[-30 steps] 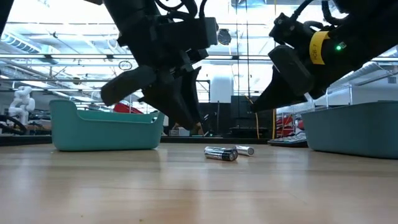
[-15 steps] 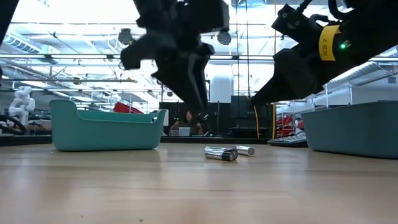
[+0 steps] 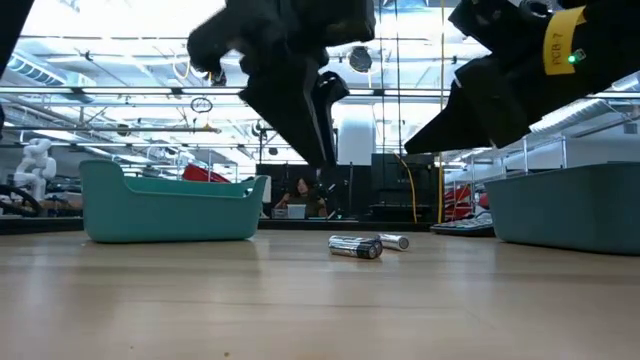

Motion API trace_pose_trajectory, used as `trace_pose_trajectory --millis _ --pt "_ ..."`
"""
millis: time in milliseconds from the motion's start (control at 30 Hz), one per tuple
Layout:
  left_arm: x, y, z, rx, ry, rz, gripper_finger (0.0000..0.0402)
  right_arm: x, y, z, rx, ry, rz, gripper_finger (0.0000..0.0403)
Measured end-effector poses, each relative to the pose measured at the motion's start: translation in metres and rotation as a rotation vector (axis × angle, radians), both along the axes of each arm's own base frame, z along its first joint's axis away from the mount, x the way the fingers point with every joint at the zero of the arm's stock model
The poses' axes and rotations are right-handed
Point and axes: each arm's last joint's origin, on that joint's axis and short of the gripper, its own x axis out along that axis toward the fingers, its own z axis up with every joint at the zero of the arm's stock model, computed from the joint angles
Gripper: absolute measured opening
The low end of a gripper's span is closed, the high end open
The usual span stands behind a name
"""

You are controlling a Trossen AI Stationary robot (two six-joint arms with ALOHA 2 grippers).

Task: Sort batteries
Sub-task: Put the white battery into the green bin

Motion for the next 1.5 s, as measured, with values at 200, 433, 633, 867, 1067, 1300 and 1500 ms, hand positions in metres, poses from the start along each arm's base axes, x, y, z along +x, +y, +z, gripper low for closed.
trace_pose_trajectory --millis 200,433,633,867,1067,1300,1500 --pt "0.0021 0.0014 0.0008 -0.047 -0.01 0.018 0.0118 0.0 0.0011 0.0008 -0.006 -0.002 0.007 0.005" --pt "0.0023 0.0008 0.0009 -0.047 -0.014 0.019 0.0118 0.0 0.0012 0.0006 -0.003 0.001 0.01 0.005" --pt "0.0024 0.0011 0.0009 -0.043 -0.014 0.022 0.0118 0.0001 0.0012 0.0006 -0.001 0.002 0.011 0.005" --pt "0.0019 0.0012 0.0006 -0.041 -0.01 0.021 0.0118 0.0001 0.0012 0.0006 -0.002 0.002 0.011 0.005" --pt "0.0019 0.0011 0.0006 -0.041 -0.01 0.021 0.0118 0.0001 0.0012 0.0006 -0.001 0.003 0.012 0.005" --pt "0.0018 0.001 0.0005 -0.043 -0.009 0.02 0.0118 0.0001 0.0012 0.0005 -0.001 0.003 0.013 0.005" --pt "0.001 -0.0002 -0.0036 -0.073 0.025 -0.017 0.0118 0.0001 0.0011 0.0005 -0.012 0.012 0.018 0.005"
